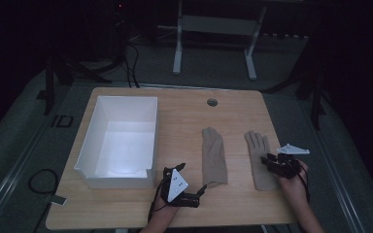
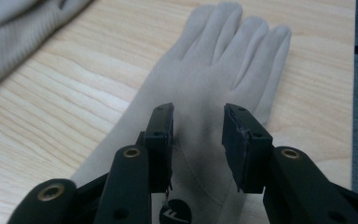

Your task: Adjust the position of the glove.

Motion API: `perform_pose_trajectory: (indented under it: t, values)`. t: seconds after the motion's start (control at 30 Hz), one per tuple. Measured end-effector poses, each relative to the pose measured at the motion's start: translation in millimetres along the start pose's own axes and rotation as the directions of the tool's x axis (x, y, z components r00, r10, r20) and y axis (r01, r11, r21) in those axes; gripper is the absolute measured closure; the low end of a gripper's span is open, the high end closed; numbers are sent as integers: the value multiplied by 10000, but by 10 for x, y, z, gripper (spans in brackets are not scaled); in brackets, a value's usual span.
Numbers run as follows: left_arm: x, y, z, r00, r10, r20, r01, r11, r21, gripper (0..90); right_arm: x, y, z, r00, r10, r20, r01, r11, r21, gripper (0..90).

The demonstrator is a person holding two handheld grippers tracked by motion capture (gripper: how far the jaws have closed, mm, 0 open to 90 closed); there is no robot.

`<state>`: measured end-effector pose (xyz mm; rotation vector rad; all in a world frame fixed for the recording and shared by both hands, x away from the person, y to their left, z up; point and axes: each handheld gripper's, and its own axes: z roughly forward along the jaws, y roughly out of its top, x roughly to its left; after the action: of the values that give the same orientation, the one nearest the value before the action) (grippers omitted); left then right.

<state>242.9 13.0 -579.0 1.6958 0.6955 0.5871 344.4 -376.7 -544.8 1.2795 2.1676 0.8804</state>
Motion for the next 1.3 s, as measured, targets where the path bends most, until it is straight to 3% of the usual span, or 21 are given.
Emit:
perform_pose_trajectory:
  t: [0.1,0.33,0.5,0.6,0.83,1.03,1.3]
  values:
    - [-2,0,0,10000,22,7,-22,10000,-5,12,27,-57,69,10000,-16,-95,17,10000,67,656]
    - [0,0,0,10000,-8,4,8,10000,-2,12,102,-53,79,9996,-268,66,267,9996,73,809]
    - [2,0,0,10000,-11,1,11,10000,5,12,136,-16,54,9987,334,384,-340,9993,135,840]
    - [1,0,0,10000,17,-2,-17,10000,8,12,149,48,-52,9958,829,379,-823,9964,-177,840]
    - [0,0,0,10000,7,5,-7,10000,9,12,211,342,-359,9873,1524,443,-1459,9814,-1246,840]
    - [1,0,1,10000,-29,4,29,10000,-16,12,410,668,-517,9884,1395,606,-1255,9732,-1929,840]
    - [4,0,1,10000,-22,12,22,10000,-14,12,812,992,-466,9936,1128,78,-1080,9671,-2303,840]
